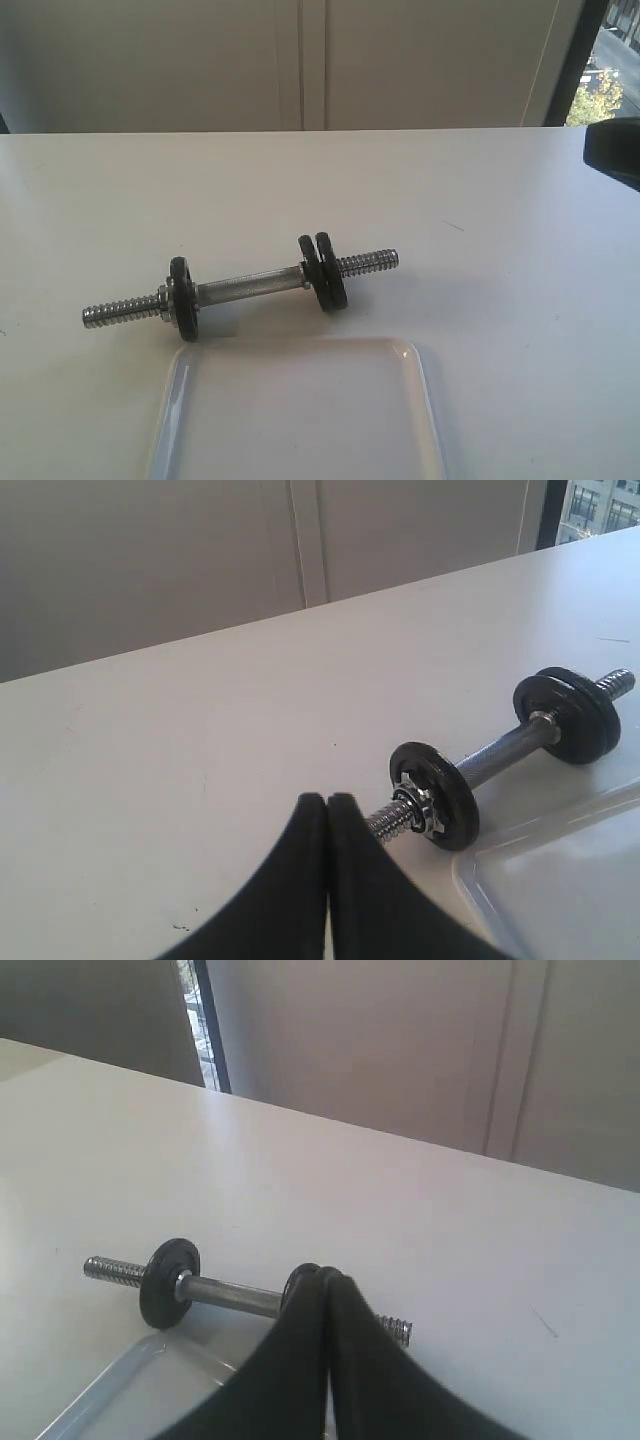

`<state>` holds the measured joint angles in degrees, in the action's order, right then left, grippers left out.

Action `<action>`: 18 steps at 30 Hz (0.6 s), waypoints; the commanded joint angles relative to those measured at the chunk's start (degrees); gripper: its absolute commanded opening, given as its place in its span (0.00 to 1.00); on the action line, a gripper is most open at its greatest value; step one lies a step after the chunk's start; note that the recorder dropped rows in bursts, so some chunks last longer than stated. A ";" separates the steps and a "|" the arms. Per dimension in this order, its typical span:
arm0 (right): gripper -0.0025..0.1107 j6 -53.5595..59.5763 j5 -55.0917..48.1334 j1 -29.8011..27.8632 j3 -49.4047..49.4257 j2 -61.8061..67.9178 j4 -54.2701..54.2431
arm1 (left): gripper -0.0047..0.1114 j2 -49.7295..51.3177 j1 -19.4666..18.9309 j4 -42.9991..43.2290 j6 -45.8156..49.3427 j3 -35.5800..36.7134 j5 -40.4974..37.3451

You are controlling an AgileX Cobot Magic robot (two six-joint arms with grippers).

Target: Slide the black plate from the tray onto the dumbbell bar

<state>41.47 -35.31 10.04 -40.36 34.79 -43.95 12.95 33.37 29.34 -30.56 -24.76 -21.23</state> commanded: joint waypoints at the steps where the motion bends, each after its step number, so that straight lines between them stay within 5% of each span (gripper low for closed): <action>1: 0.02 0.03 0.23 0.24 0.37 0.14 0.09 | 0.04 0.10 -0.01 0.51 -0.48 0.21 0.34; 3: 0.02 0.03 0.23 0.24 0.37 0.14 0.09 | 0.04 -0.73 -1.67 0.38 -0.48 0.21 0.19; 14: 0.02 0.03 0.21 0.24 0.37 0.14 0.09 | 0.04 -12.95 -25.27 -0.11 -0.48 0.21 0.19; 18: 0.02 0.03 -0.48 0.24 0.47 -0.16 0.09 | 0.04 -12.95 -25.95 -10.28 -2.43 0.03 0.15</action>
<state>41.47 -35.55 10.04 -40.24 34.88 -43.85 0.43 7.50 25.24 -31.67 -24.76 -21.23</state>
